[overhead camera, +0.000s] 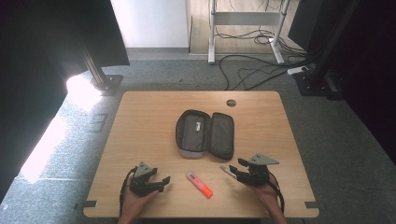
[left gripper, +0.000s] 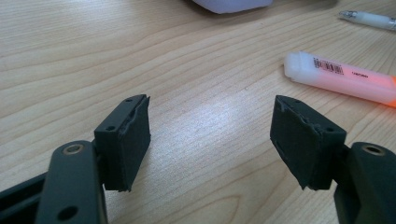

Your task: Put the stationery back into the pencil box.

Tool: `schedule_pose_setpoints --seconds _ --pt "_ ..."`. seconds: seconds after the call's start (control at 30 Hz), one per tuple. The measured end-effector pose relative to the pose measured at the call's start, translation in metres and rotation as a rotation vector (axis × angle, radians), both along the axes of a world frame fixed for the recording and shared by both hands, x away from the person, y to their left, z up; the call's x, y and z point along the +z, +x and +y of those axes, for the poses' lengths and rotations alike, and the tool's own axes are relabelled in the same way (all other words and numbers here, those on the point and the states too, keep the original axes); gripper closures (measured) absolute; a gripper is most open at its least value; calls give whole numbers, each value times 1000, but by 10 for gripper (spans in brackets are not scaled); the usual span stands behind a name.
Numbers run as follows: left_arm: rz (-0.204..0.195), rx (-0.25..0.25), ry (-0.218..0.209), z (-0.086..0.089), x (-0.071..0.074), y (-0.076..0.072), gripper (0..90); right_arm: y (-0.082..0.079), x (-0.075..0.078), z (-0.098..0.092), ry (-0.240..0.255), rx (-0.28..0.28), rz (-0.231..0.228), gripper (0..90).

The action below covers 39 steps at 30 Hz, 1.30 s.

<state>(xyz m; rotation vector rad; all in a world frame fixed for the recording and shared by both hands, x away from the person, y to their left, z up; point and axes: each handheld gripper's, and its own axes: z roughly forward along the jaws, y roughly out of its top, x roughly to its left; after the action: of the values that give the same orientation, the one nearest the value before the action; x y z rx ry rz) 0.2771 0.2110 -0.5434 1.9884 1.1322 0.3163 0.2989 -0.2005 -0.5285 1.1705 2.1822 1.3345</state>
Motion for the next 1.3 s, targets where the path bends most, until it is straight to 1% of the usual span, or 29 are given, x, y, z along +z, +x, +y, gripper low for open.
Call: schedule_pose_setpoints --seconds 0.27,0.47,0.6,0.73,0.83,0.9,1.1,1.3 --pt "3 -3 7 -1 -1 0 292 -11 -7 -7 3 -7 16 474" --pt "4 -4 4 -1 -2 0 292 -15 -11 -7 -11 -4 19 480" --pt "4 -7 8 -1 -2 1 292 -18 -15 -7 -10 -5 28 496" --pt "3 -10 8 -1 -2 1 292 -19 -19 -3 -49 9 34 518" --pt "11 -11 4 -2 -3 2 293 -19 -21 0 -76 22 33 548" --pt "8 -12 4 -1 -3 3 294 -19 -23 1 -83 26 37 564" --pt "9 -10 5 -2 -3 2 293 -19 -24 1 -85 38 46 616" --pt "10 -12 5 -1 -3 3 293 -18 -24 2 -106 47 53 648"
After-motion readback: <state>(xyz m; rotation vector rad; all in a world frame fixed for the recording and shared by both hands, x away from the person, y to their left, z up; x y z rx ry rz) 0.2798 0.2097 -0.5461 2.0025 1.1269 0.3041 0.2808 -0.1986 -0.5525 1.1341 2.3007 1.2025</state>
